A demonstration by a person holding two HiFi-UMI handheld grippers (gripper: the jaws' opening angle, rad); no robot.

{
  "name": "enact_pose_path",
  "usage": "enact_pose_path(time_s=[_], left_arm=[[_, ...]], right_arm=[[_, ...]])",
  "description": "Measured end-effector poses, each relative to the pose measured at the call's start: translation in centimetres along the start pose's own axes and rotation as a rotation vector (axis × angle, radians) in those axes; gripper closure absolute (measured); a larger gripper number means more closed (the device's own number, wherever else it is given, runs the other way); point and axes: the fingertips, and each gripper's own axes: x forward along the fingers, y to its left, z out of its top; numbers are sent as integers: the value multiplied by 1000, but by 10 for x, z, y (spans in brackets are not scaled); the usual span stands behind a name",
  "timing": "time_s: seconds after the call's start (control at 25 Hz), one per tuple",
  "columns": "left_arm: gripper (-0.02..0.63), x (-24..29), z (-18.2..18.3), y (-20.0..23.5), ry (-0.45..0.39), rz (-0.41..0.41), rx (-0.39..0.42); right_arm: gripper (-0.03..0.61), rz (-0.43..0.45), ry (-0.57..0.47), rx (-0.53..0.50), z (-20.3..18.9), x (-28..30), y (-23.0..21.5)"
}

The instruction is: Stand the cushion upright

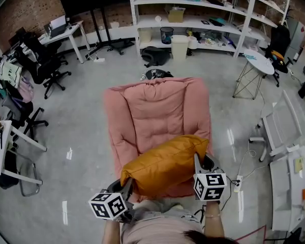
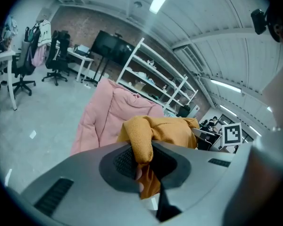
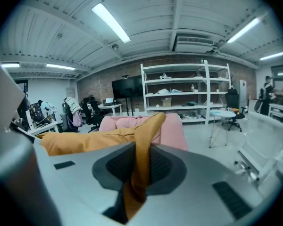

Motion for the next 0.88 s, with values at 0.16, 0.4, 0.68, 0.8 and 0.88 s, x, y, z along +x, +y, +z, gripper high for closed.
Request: enact_pose_path(time_s=[0.16, 0.4, 0.68, 0.8, 0.88], left_arm=[[574, 8, 15, 6, 25, -39, 16], [573, 21, 33, 13, 56, -101, 43], [574, 28, 46, 14, 73, -172, 60], [573, 30, 50, 13, 68, -185, 57], [574, 30, 52, 13, 61, -189, 56]], right_arm=[[509, -49, 2, 20, 4, 5, 1], [509, -126, 14, 51, 6, 8, 0], [509, -199, 26, 75, 7, 0, 0], [511, -209, 30, 75, 9, -1, -1], [511, -210, 31, 74, 10, -2, -2]])
